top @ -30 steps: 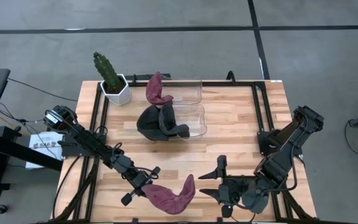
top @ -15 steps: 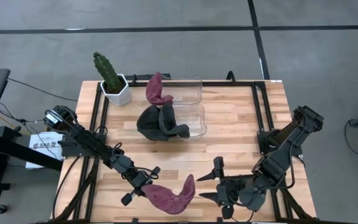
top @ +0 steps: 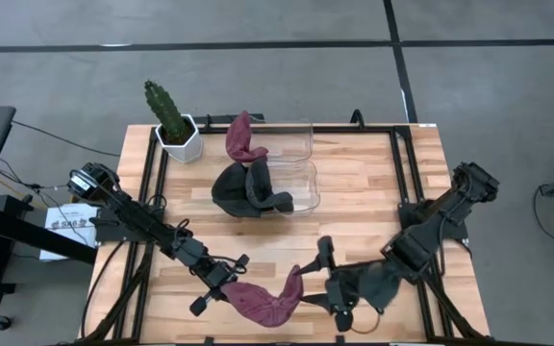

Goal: Pick & Place hat
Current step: Put the red cap into the top transparent bin

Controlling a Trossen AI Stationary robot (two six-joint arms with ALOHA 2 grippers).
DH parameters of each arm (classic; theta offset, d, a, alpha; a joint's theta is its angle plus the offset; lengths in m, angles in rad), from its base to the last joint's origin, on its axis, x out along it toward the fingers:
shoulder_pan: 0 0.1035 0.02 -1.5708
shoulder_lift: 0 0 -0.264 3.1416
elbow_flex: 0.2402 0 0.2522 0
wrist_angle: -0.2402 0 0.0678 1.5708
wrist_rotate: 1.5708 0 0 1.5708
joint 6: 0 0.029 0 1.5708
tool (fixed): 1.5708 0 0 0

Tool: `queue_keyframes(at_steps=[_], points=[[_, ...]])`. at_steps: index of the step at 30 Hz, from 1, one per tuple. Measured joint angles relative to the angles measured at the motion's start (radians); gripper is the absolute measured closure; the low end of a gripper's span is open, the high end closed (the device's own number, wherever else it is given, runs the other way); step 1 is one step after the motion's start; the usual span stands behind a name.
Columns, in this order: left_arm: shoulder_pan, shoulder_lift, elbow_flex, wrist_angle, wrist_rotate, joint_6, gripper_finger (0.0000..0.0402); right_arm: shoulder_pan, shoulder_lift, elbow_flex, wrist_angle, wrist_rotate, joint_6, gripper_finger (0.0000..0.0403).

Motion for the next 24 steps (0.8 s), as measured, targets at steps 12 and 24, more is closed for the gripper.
queue_keyframes(at_steps=[12, 24], points=[[0.002, 0.0, 0.0, 0.0, 0.0, 0.0, 0.0377, -0.107, 0.0, 0.0, 0.089, -0.299, 0.0, 0.0154], [0.002, 0.0, 0.0, 0.0, -0.071, 0.0, 0.0377, -0.155, 0.034, 0.0, 0.176, -0.461, 0.058, 0.0154]])
